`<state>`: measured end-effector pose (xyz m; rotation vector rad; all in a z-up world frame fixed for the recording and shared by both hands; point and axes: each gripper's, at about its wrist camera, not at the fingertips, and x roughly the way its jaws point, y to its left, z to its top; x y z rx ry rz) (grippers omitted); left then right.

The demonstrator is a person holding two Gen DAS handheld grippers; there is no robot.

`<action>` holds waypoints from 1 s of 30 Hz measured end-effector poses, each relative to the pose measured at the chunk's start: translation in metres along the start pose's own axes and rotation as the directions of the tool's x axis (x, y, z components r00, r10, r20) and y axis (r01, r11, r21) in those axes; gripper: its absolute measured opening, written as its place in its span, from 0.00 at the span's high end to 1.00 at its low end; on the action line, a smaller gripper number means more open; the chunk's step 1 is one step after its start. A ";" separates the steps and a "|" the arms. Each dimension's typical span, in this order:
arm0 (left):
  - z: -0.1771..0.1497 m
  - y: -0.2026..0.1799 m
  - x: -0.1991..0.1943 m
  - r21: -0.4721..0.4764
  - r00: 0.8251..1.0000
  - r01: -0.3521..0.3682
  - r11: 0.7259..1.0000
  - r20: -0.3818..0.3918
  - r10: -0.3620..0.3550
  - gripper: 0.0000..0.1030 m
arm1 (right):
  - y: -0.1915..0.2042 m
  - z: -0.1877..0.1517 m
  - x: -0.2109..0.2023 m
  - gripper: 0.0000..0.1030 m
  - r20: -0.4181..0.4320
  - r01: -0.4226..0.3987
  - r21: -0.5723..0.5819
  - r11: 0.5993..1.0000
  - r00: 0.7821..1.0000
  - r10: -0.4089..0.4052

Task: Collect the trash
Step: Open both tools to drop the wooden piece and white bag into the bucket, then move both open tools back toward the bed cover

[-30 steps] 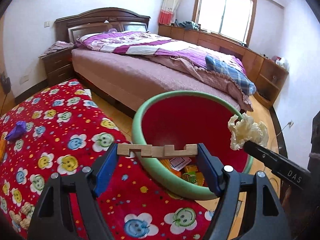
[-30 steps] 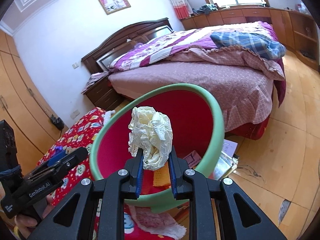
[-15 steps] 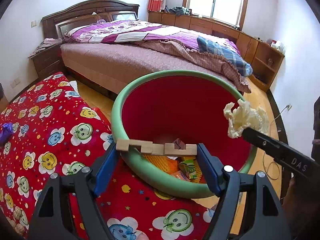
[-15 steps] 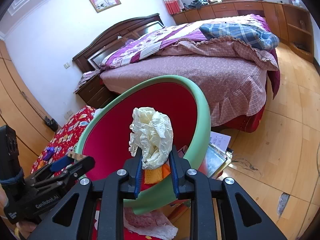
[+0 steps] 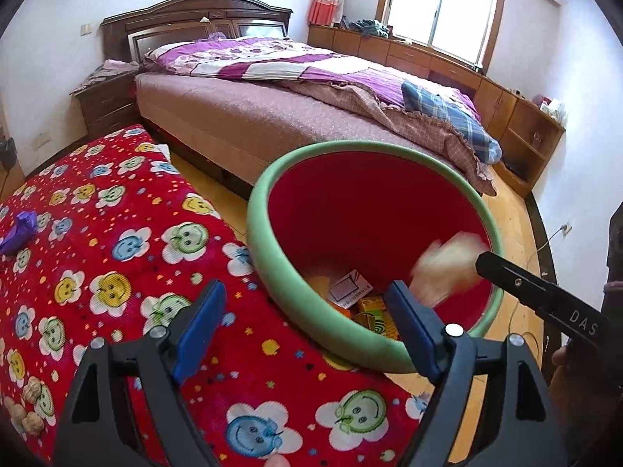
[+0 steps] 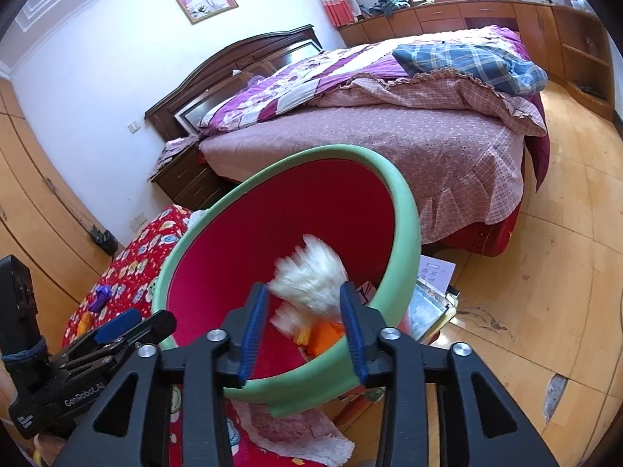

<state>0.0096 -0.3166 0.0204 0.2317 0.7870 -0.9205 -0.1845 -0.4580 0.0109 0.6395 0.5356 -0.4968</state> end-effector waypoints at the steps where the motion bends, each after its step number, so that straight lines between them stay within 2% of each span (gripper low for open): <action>1: -0.001 0.002 -0.002 -0.007 1.000 -0.002 1.000 0.002 0.002 0.19 | 0.002 0.000 -0.001 0.58 0.001 0.002 -0.004 1.000 1.000 -0.002; 10: -0.006 0.022 -0.027 -0.069 0.999 -0.041 0.997 0.023 0.043 0.19 | 0.011 -0.001 -0.005 0.52 -0.004 -0.005 -0.015 1.000 1.000 0.005; 13: -0.009 0.033 -0.037 -0.094 0.997 -0.063 0.994 0.033 0.066 0.19 | 0.019 -0.002 -0.008 0.46 0.000 -0.009 -0.030 1.000 1.000 0.009; 19: -0.012 0.059 -0.059 -0.157 0.991 -0.111 0.981 0.054 0.121 0.19 | 0.037 -0.004 -0.012 0.45 -0.003 -0.020 -0.060 0.998 1.000 0.020; 24: -0.015 0.087 -0.079 -0.228 0.980 -0.168 0.959 0.063 0.187 0.19 | 0.052 -0.008 -0.010 0.45 -0.021 -0.045 -0.083 0.996 0.999 0.043; 30: -0.018 0.130 -0.111 -0.328 0.959 -0.235 0.915 0.074 0.273 0.19 | 0.077 -0.010 -0.009 0.45 -0.042 -0.085 -0.123 0.989 0.996 0.080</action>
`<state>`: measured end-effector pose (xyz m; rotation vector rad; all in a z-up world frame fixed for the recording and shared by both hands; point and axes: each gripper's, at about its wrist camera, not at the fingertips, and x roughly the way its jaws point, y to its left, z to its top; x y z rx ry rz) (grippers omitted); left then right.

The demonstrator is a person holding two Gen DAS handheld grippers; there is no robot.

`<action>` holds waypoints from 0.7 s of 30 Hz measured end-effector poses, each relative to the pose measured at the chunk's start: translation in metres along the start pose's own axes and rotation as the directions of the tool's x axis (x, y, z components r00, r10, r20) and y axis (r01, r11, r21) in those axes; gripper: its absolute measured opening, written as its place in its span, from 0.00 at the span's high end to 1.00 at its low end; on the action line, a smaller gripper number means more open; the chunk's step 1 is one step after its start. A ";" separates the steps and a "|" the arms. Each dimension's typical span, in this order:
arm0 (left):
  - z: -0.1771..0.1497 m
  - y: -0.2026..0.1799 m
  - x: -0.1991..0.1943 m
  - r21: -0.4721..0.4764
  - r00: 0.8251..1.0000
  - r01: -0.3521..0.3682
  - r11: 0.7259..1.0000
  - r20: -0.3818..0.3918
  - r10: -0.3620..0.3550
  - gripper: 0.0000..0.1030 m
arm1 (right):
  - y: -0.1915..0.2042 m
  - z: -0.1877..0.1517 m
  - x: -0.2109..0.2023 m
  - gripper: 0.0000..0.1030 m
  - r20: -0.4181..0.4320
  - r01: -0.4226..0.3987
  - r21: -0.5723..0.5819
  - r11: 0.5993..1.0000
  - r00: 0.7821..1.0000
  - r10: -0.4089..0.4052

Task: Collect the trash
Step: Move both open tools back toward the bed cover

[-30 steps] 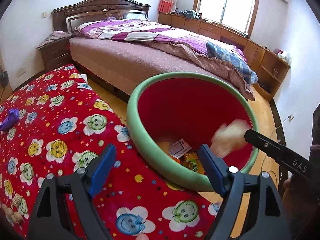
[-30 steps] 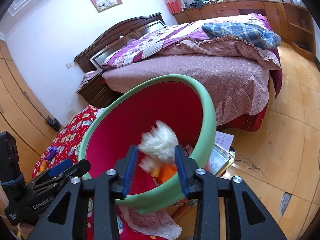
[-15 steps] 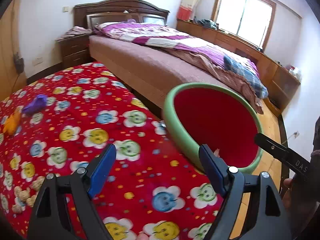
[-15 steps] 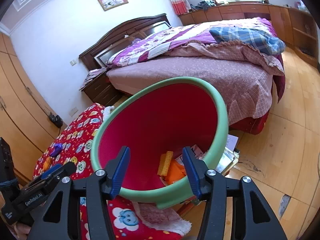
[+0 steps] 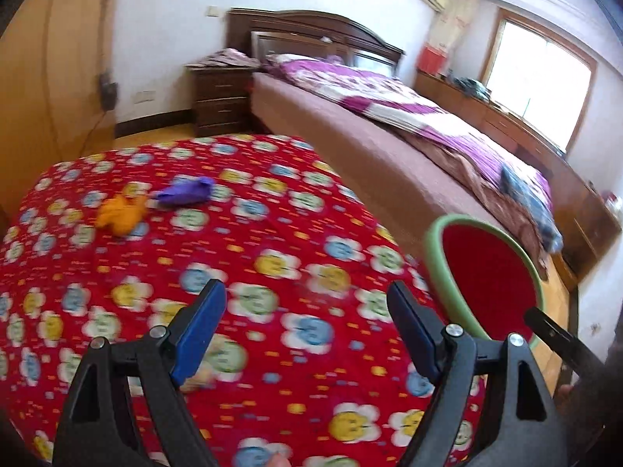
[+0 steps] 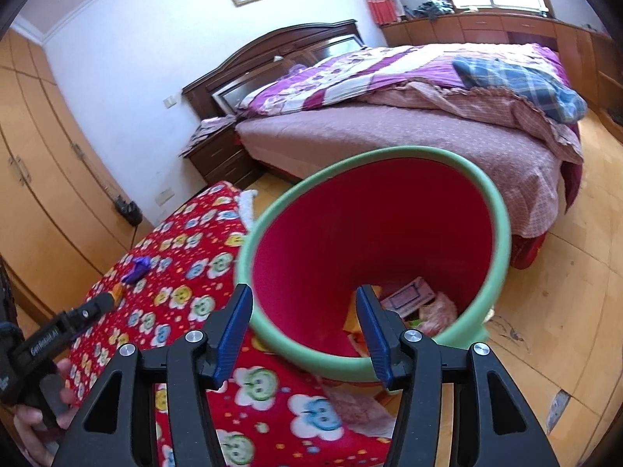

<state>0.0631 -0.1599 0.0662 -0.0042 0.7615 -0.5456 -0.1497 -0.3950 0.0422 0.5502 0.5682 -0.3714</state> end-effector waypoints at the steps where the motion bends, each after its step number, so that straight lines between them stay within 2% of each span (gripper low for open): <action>1: 0.004 0.010 -0.005 -0.015 1.000 -0.026 1.000 0.012 0.026 0.19 | 0.006 0.001 0.000 0.45 -0.001 -0.008 -0.012 1.000 1.000 0.008; 6: 0.021 0.051 -0.026 -0.057 0.991 -0.115 0.992 0.069 0.119 0.19 | 0.041 0.008 0.003 0.45 -0.004 -0.049 -0.081 0.996 0.999 0.049; 11: 0.038 0.096 -0.040 -0.081 0.970 -0.217 0.973 0.094 0.225 0.19 | 0.079 0.013 0.010 0.45 -0.012 -0.087 -0.152 0.985 0.996 0.086; 17: 0.051 0.141 -0.037 -0.118 0.953 -0.278 0.953 0.089 0.289 0.18 | 0.125 0.018 0.033 0.45 -0.040 -0.127 -0.224 0.966 0.992 0.121; 21: 0.055 0.164 -0.024 -0.149 0.953 -0.286 0.947 0.060 0.297 0.19 | 0.145 0.021 0.051 0.45 -0.056 -0.140 -0.251 0.958 0.990 0.130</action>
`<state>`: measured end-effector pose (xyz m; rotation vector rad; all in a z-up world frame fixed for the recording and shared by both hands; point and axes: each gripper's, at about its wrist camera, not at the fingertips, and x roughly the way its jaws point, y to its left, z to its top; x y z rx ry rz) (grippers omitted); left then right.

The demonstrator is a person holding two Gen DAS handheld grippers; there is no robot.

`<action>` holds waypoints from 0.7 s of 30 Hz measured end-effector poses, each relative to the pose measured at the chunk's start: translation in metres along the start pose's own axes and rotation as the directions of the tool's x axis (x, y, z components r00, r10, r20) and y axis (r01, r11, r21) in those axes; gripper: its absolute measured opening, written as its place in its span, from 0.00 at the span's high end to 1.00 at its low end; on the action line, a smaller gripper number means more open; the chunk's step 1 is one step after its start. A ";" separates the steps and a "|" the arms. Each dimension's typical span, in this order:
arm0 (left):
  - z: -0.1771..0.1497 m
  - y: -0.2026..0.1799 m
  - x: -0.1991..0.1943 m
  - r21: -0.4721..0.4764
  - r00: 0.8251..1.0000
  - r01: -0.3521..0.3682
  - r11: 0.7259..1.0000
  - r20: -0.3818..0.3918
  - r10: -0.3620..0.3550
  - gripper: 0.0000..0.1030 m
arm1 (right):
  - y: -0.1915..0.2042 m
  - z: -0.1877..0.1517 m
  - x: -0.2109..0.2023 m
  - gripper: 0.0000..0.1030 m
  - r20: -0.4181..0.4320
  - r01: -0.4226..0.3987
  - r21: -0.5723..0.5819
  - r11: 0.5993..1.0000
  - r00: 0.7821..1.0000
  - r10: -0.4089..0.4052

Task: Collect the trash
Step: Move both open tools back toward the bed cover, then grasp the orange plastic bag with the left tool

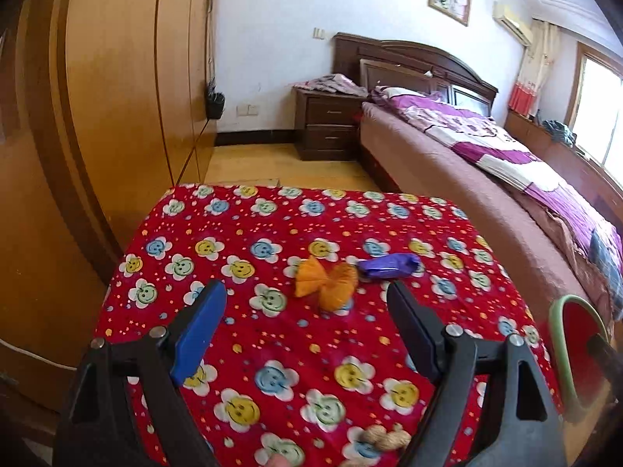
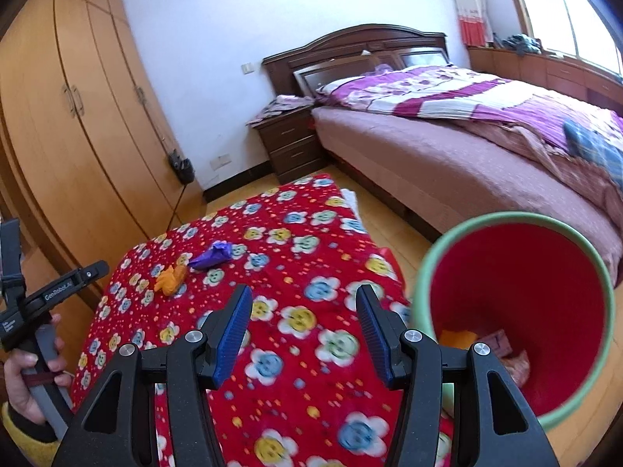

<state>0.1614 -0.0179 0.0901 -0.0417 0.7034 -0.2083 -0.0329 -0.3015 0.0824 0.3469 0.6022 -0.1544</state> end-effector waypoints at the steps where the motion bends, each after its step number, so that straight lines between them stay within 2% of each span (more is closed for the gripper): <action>1: 0.001 0.003 0.005 -0.009 1.000 0.002 1.000 -0.010 -0.002 0.19 | 0.004 0.003 0.007 0.45 -0.005 -0.004 -0.004 1.000 1.000 0.004; 10: 0.003 0.002 0.056 -0.023 0.997 0.015 1.000 -0.079 -0.017 0.19 | 0.024 0.016 0.055 0.45 -0.055 -0.024 -0.026 0.999 0.998 0.022; 21: -0.001 -0.022 0.121 0.021 0.984 0.030 0.999 -0.174 -0.026 0.19 | 0.014 0.015 0.087 0.45 -0.115 -0.019 -0.010 1.000 0.993 0.018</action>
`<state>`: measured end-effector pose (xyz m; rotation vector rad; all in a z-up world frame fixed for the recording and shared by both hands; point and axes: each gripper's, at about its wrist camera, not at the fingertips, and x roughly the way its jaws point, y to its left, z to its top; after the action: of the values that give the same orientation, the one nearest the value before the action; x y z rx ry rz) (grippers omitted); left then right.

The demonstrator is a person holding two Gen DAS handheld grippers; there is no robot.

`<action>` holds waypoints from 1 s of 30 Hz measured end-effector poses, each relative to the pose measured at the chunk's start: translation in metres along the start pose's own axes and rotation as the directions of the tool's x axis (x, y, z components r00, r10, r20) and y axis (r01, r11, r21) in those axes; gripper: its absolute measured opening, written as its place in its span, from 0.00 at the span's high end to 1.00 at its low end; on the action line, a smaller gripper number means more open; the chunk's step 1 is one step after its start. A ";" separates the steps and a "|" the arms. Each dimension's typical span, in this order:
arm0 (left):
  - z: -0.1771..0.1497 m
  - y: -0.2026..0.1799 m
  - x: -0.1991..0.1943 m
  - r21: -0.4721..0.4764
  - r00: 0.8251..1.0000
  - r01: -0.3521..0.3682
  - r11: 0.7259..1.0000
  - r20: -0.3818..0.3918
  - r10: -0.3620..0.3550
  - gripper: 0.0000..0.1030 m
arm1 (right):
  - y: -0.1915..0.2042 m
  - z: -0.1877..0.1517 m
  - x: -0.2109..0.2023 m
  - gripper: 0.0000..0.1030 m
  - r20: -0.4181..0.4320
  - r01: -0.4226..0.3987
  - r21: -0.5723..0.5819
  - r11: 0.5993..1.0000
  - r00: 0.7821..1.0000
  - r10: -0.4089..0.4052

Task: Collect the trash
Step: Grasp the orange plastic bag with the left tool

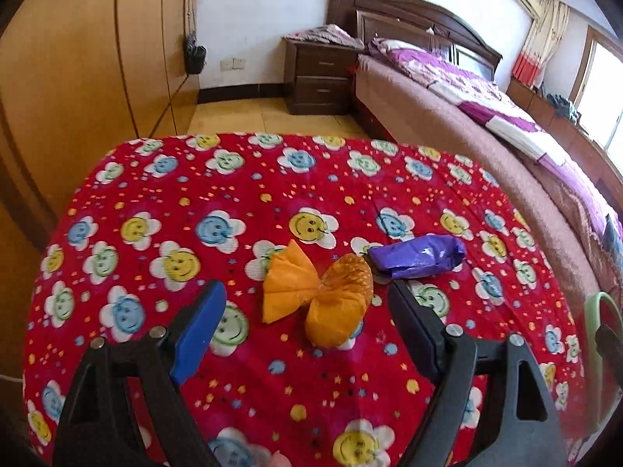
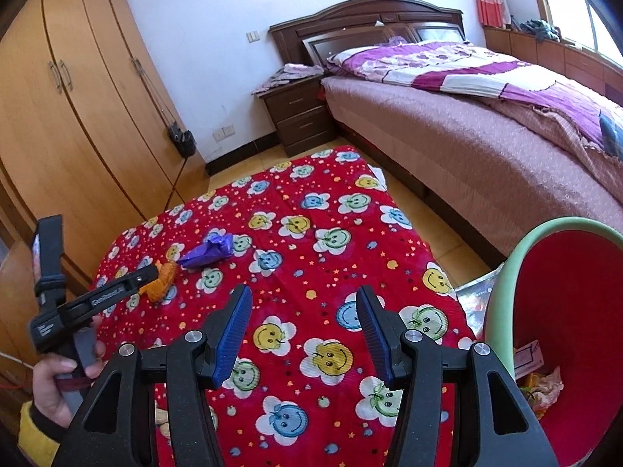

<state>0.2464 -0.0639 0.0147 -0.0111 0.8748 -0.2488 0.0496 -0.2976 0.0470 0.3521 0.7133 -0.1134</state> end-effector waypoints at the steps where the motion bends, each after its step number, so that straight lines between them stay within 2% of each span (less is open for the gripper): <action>1: 0.000 -0.001 0.005 0.006 1.000 -0.003 1.000 -0.007 0.003 0.19 | -0.001 0.000 0.002 0.45 -0.004 -0.001 0.004 1.000 1.000 0.001; 7: -0.002 -0.002 0.031 0.022 0.998 -0.026 0.999 -0.063 0.028 0.19 | -0.005 -0.003 0.011 0.45 -0.021 -0.005 0.010 1.000 1.000 0.005; 12: -0.004 -0.008 0.036 0.058 0.997 -0.059 0.997 -0.055 0.062 0.17 | -0.005 -0.006 0.012 0.45 -0.027 -0.008 0.011 1.000 1.000 0.008; 16: -0.003 -0.011 0.039 0.071 0.996 -0.056 0.996 -0.072 0.061 0.10 | -0.006 -0.007 0.014 0.44 -0.033 -0.012 0.018 1.000 0.999 0.013; 22: 0.002 -0.015 0.043 0.075 0.994 -0.061 0.995 -0.085 0.068 0.11 | -0.006 -0.010 0.014 0.44 -0.035 -0.016 0.017 1.000 0.999 0.016; 23: 0.002 -0.015 0.042 0.078 0.995 -0.063 0.995 -0.075 0.069 0.13 | -0.006 -0.010 0.014 0.44 -0.036 -0.016 0.017 1.000 0.999 0.016; 24: 0.001 -0.016 0.039 0.085 0.996 -0.063 0.994 -0.062 0.069 0.21 | -0.006 -0.010 0.013 0.45 -0.036 -0.015 0.014 1.000 0.999 0.015; 25: 0.000 -0.018 0.037 0.092 0.997 -0.060 0.994 -0.051 0.065 0.36 | -0.005 -0.010 0.013 0.45 -0.036 -0.013 0.011 1.000 0.999 0.013; 26: -0.001 -0.019 0.032 0.102 0.997 -0.056 0.993 -0.039 0.060 0.43 | -0.005 -0.010 0.014 0.45 -0.037 -0.011 0.008 1.000 0.999 0.011; 27: -0.002 -0.019 0.030 0.108 0.998 -0.057 0.992 -0.032 0.061 0.46 | -0.004 -0.010 0.014 0.45 -0.037 -0.010 0.007 1.000 0.999 0.010; 28: -0.003 -0.019 0.028 0.108 0.998 -0.050 0.993 -0.029 0.054 0.53 | -0.003 -0.010 0.014 0.44 -0.038 -0.010 0.006 1.000 0.999 0.011; 30: -0.004 -0.016 0.020 0.101 1.000 -0.017 0.995 -0.008 0.018 0.61 | -0.001 -0.009 0.015 0.45 -0.039 -0.012 0.002 1.000 0.999 0.012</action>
<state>0.2526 -0.0837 -0.0014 0.0913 0.8699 -0.2763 0.0552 -0.2945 0.0301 0.3606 0.7493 -0.0964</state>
